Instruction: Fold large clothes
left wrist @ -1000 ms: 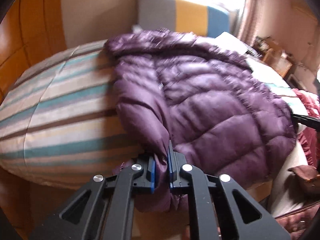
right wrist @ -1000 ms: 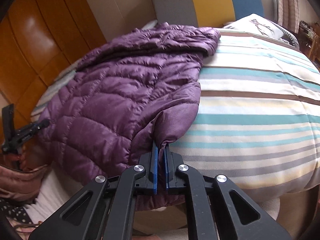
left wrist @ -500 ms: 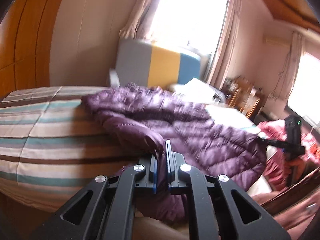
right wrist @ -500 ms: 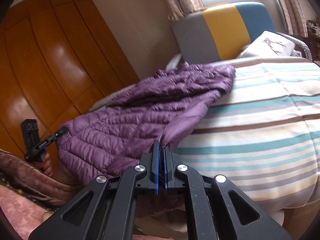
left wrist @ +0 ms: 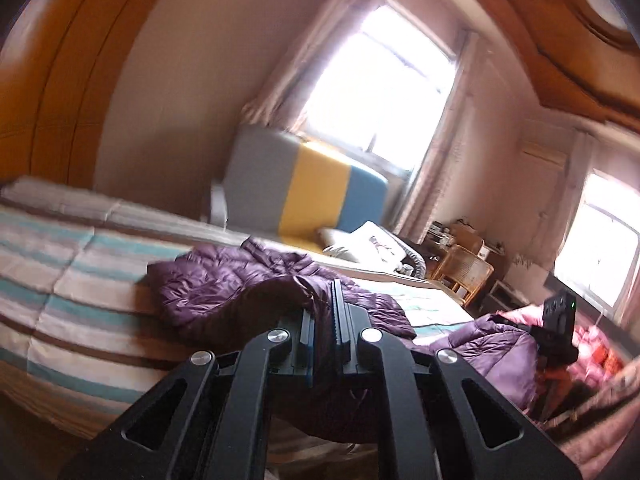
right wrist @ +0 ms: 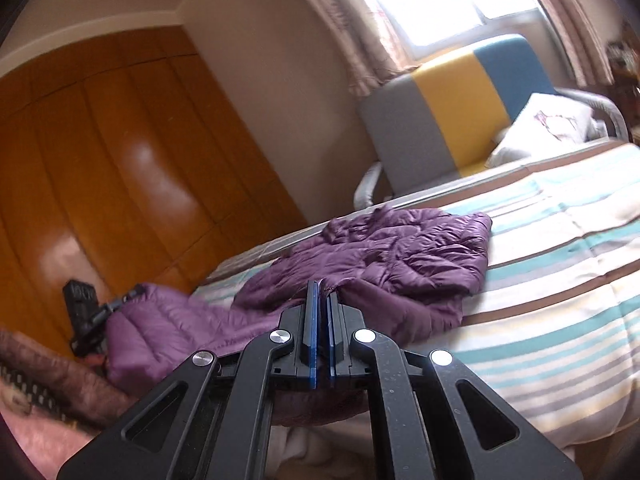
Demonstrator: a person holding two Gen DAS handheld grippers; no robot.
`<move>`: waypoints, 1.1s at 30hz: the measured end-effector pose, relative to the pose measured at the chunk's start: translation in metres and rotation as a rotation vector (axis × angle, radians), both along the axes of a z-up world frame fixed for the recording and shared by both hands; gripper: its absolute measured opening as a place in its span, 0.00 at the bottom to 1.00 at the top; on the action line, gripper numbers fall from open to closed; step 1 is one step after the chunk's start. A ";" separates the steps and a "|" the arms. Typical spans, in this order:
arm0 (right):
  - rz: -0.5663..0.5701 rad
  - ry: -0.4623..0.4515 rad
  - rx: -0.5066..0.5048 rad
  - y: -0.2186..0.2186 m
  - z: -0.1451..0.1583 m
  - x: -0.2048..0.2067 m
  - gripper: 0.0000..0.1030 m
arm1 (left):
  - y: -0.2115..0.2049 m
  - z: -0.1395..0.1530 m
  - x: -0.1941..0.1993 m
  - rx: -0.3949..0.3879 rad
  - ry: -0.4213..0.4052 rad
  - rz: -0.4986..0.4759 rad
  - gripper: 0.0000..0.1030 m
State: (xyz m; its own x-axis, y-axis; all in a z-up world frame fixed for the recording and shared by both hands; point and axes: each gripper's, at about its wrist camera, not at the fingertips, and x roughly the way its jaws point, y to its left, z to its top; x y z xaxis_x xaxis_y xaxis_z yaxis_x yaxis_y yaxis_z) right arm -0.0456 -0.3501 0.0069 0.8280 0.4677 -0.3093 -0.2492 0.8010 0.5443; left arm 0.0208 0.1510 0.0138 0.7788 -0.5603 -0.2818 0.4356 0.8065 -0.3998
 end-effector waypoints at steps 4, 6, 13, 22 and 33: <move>-0.036 0.025 0.002 0.000 -0.004 0.035 0.04 | 0.002 -0.008 0.026 0.034 0.061 0.052 0.06; -0.039 0.032 -0.008 0.001 -0.003 0.048 0.04 | 0.000 -0.012 0.034 0.054 0.071 0.059 0.06; -0.121 0.142 -0.013 -0.004 -0.015 0.089 0.04 | -0.007 -0.021 0.064 0.095 0.107 0.096 0.07; -0.182 0.220 -0.018 -0.013 -0.033 0.143 0.04 | -0.021 -0.036 0.123 0.142 0.179 0.161 0.07; -0.236 0.404 0.027 -0.029 -0.085 0.212 0.04 | -0.041 -0.086 0.203 0.215 0.354 0.221 0.10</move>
